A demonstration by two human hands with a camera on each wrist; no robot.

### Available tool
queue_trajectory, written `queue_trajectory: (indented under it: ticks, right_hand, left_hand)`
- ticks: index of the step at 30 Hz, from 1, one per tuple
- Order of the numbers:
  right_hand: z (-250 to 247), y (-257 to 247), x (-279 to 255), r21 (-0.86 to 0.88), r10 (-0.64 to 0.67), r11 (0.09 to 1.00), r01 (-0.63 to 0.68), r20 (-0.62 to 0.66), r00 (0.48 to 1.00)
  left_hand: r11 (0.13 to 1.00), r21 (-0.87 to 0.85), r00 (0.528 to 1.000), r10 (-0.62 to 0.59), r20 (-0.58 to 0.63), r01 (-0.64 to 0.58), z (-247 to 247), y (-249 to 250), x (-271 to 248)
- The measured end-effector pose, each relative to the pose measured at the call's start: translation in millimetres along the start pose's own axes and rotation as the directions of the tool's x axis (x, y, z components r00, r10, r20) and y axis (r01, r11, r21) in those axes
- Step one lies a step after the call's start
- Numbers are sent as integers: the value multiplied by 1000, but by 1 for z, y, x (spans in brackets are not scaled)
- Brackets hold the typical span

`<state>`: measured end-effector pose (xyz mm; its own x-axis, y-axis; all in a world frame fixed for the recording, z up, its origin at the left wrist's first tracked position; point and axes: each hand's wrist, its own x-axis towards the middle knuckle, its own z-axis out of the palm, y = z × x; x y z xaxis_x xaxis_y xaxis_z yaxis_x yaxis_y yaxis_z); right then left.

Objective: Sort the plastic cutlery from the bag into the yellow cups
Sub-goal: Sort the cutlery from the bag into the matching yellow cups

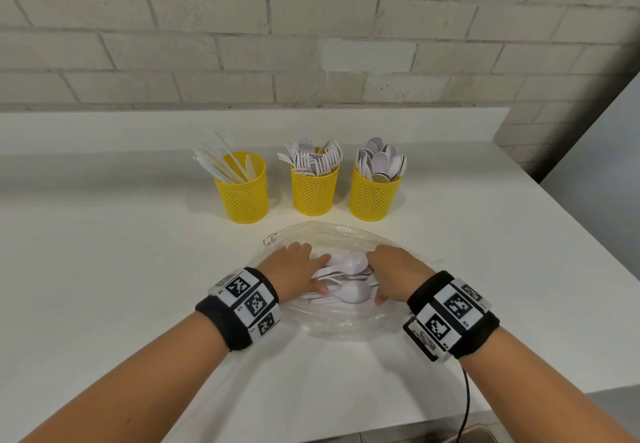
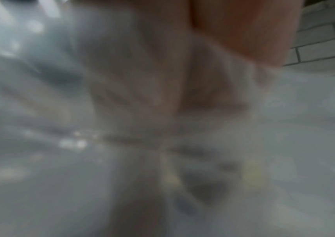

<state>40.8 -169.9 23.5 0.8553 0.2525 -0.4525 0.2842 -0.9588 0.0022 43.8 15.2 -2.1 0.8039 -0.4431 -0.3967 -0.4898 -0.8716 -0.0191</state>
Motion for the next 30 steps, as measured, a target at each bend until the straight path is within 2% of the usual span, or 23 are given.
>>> queue_trajectory:
  ticks: [3, 5, 8, 13, 20, 24, 27, 30]
  right_hand:
    - [0, 1, -1, 153, -9, 988, 25, -106, 994]
    - [-1, 5, -4, 204, -20, 978, 44, -119, 993]
    - [1, 12, -10, 62, -27, 998, 29, -32, 999]
    - [4, 12, -4, -58, -37, 998, 36, -5, 999]
    - [5, 11, 2, 127, -39, 990, 54, -121, 992]
    - [1, 13, 1, 194, -60, 978, 78, -95, 994]
    - [-3, 18, 0, 54, -74, 995, 78, -68, 995]
    - [-4, 21, -2, -108, -17, 994, 10, -59, 998]
  left_hand:
    - [1000, -3, 1000, -20, 8, 20, 0, 6, 0]
    - [999, -41, 1000, -6, 4, 6, 1, 5, -1]
    - [987, -155, 1000, 31, 0, -31, 5, 1, -5]
    - [995, -100, 1000, 23, -5, -23, 7, 13, -3]
    - [1000, 23, 998, 10, -64, -8, 10, 22, 1]
    - [1000, 17, 994, 21, -110, -19, 12, 22, 4]
    - [998, -49, 993, 23, -113, -28, 13, 19, 4]
    - [994, -99, 993, 40, -113, -52, 14, 19, 5]
